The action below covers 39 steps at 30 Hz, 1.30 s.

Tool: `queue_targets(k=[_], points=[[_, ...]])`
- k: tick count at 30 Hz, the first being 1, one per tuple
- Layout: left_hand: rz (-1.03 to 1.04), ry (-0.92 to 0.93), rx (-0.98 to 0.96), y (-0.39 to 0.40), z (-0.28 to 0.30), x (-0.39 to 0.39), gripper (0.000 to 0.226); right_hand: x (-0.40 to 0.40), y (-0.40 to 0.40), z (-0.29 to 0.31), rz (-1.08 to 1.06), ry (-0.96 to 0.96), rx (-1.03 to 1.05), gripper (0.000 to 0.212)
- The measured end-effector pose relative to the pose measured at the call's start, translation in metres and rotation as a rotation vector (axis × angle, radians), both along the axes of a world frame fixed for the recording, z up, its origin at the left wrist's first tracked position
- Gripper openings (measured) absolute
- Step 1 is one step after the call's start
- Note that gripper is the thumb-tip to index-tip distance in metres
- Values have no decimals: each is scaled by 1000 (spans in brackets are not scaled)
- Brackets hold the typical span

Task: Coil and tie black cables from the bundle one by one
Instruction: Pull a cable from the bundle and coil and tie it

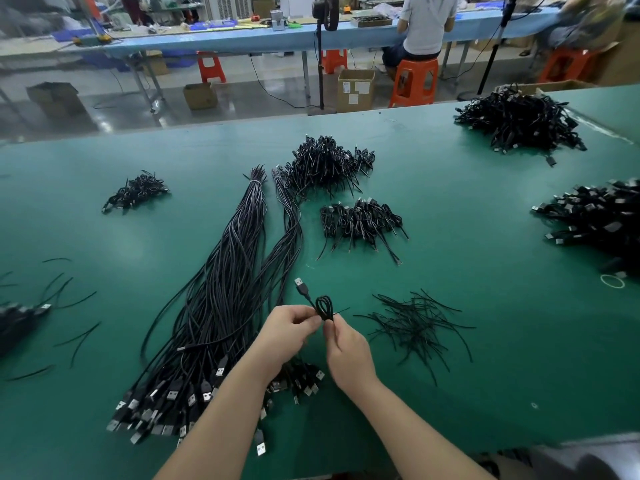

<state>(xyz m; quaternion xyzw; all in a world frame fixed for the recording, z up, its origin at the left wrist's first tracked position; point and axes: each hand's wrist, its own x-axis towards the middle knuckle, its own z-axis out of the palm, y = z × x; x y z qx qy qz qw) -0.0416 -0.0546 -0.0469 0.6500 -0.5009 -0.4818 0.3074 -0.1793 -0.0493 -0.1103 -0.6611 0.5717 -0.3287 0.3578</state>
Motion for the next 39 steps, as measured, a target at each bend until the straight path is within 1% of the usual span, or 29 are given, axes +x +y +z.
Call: queue_targets(k=[2, 5, 7, 9, 13, 16, 18, 21, 24, 28, 30, 31, 33, 34, 35, 36, 37, 38, 39], points=[[-9, -50, -14, 0, 2, -1, 16, 0, 1, 0, -10, -16, 3, 31], [81, -155, -37, -1, 0, -12, 24, 1, 1, 1, -13, -34, -12, 24], [128, -258, -57, -1, -1, -21, 25, 1, 2, 2, 0, -17, -30, 22], [145, -309, -77, -1, -3, -26, 25, 1, 1, 1, 1, -24, -37, 21], [145, -313, -51, -3, -4, -25, 31, 1, 1, 0, -20, -35, -54, 19], [173, -199, 10, -6, -5, -21, 33, 0, 1, 1, -26, -45, -88, 32], [193, -130, 43, -6, -4, -18, 33, 0, 1, 1, -13, -74, -113, 28], [180, -134, 89, -3, -3, -13, 36, 1, 2, 0, -6, -102, -132, 20], [112, -242, 88, -4, -1, -11, 45, -1, 0, 0, -21, -121, -113, 21], [-69, -469, 45, -5, 9, -6, 47, -1, -2, 3, -33, -99, -37, 20], [-137, -596, -42, -3, 13, 1, 46, -2, -3, 5, -27, -89, 23, 22], [-145, -660, -137, -1, 14, 5, 40, -3, -5, 6, -15, -86, 57, 23], [-122, -778, -463, 4, 14, 14, 18, -4, -8, 9, 19, -97, 134, 24], [-144, -844, -616, 6, 13, 18, 12, -4, -9, 10, 35, -110, 173, 24], [-185, -915, -707, 8, 11, 20, 29, -5, -10, 11, 48, -122, 208, 24], [-261, -983, -751, 8, 7, 23, 47, -6, -11, 12, 62, -132, 239, 25], [-333, -1050, -767, 8, 4, 25, 58, -7, -12, 13, 79, -143, 266, 25], [-393, -1105, -777, 8, 2, 25, 62, -8, -13, 13, 101, -153, 289, 25], [-428, -1132, -785, 9, 1, 24, 60, -10, -14, 14, 125, -160, 310, 25]])
